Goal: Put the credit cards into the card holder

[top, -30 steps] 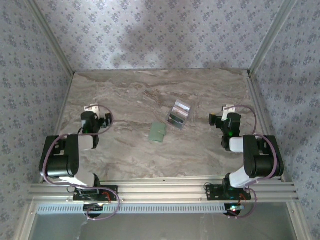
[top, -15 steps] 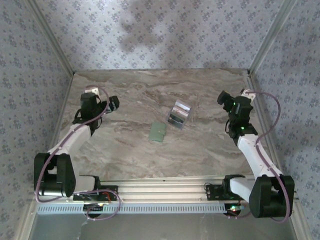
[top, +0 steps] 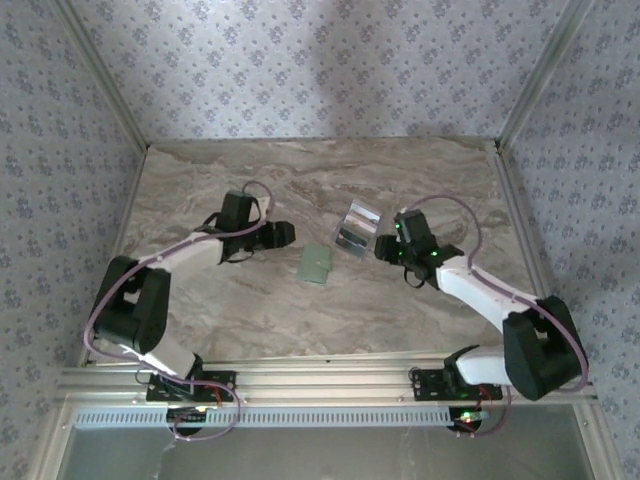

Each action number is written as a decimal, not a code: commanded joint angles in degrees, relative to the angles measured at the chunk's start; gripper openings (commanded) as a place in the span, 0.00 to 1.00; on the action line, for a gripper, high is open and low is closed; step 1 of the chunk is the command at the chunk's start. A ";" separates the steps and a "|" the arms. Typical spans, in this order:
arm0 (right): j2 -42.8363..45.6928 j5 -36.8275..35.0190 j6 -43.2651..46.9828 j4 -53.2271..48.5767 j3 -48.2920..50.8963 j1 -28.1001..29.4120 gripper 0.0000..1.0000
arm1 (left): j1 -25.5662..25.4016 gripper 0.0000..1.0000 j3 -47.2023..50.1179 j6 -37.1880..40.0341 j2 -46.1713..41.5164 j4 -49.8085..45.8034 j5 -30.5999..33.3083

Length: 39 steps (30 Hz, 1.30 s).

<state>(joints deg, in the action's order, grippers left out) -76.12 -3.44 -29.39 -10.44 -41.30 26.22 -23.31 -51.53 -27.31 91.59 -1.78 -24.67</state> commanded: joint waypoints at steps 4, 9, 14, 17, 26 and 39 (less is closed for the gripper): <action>-6.62 3.83 0.35 0.23 -2.19 1.64 0.40 | -4.56 0.52 -4.45 -0.11 6.36 -3.39 -2.20; -11.67 6.93 0.64 2.65 -3.60 1.61 0.40 | -6.20 0.50 -5.25 0.55 9.47 -5.73 -0.36; -15.11 9.25 -0.14 5.19 -5.73 2.12 0.38 | -7.13 0.47 -4.38 0.33 10.35 -6.49 0.92; -17.39 9.65 -0.57 6.25 -7.15 2.26 0.36 | -7.84 0.44 -4.43 0.79 11.27 -7.76 1.32; -24.35 8.77 -2.59 10.95 -11.45 2.35 0.24 | -9.40 0.39 -3.60 0.60 12.65 -8.94 2.16; -20.12 -8.92 -1.46 3.83 -14.01 9.20 0.39 | -11.13 0.30 0.43 -2.73 11.13 -7.64 2.22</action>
<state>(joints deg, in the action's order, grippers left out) -99.83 -3.99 -31.55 -1.28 -54.17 32.71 -32.08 -53.91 -28.21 102.28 -6.59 -21.02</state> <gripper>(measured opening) 0.381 0.307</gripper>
